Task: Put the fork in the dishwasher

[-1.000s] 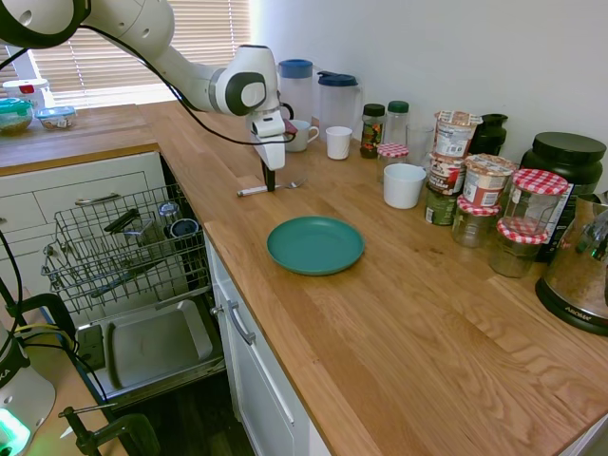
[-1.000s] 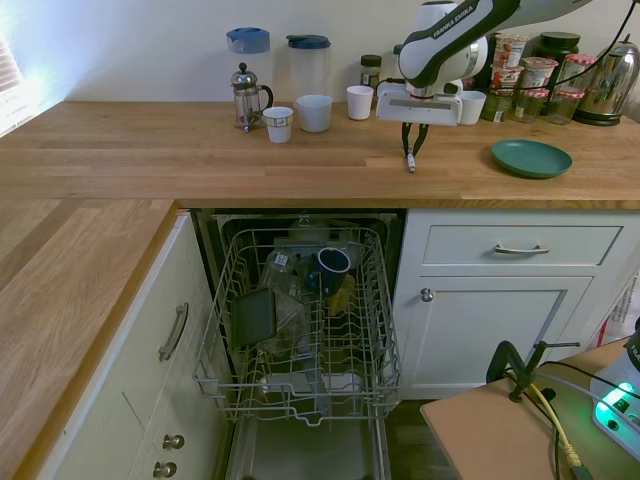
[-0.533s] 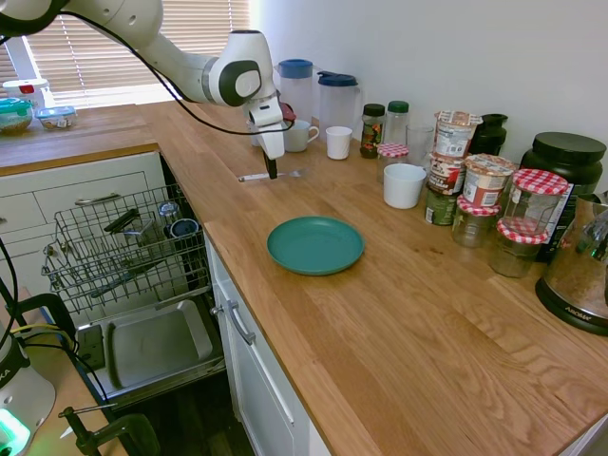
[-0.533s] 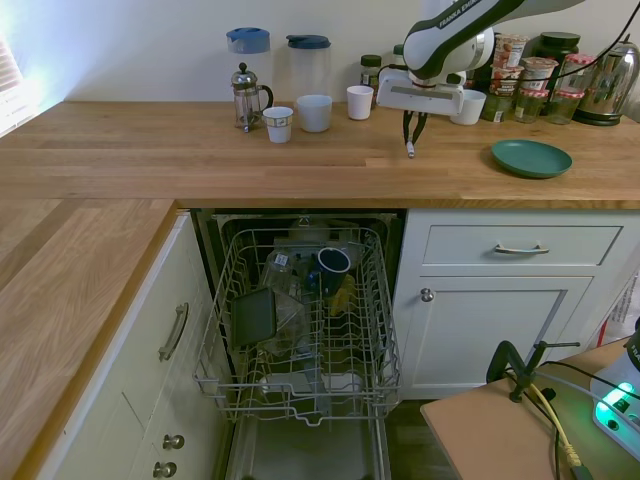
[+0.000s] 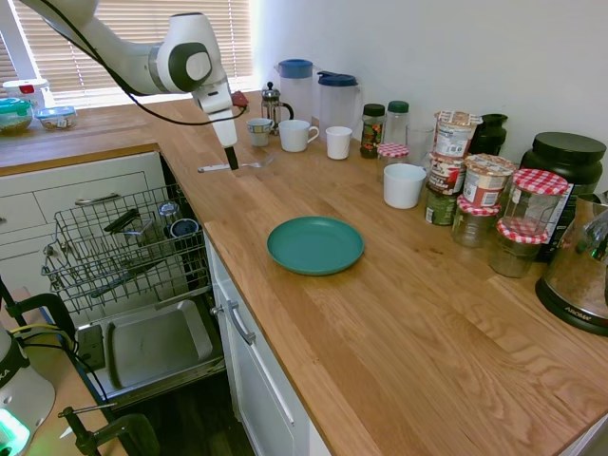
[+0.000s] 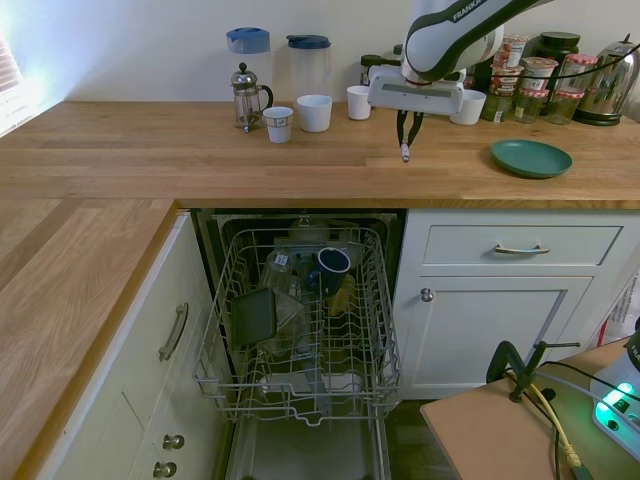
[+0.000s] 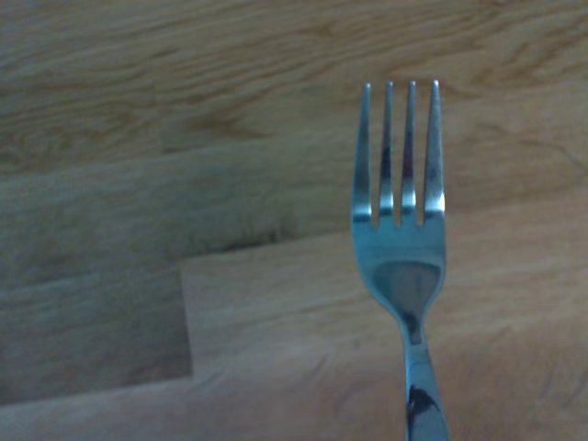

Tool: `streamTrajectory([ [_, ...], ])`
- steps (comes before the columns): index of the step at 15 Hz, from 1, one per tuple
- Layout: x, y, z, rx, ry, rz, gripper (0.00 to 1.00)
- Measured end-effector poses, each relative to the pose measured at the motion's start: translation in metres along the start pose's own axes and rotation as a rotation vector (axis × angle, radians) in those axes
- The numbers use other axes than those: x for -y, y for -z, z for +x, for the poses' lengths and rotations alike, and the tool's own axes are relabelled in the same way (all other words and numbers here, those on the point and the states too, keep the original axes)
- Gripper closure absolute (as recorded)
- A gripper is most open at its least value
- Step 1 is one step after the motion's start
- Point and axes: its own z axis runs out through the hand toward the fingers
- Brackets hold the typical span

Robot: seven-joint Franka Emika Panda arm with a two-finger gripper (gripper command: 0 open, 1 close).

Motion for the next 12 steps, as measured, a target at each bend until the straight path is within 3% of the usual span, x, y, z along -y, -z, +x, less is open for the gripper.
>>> streamTrajectory([
  [12,-0.029,0.012,-0.09,-0.041,0.05,0.018,1.0],
])
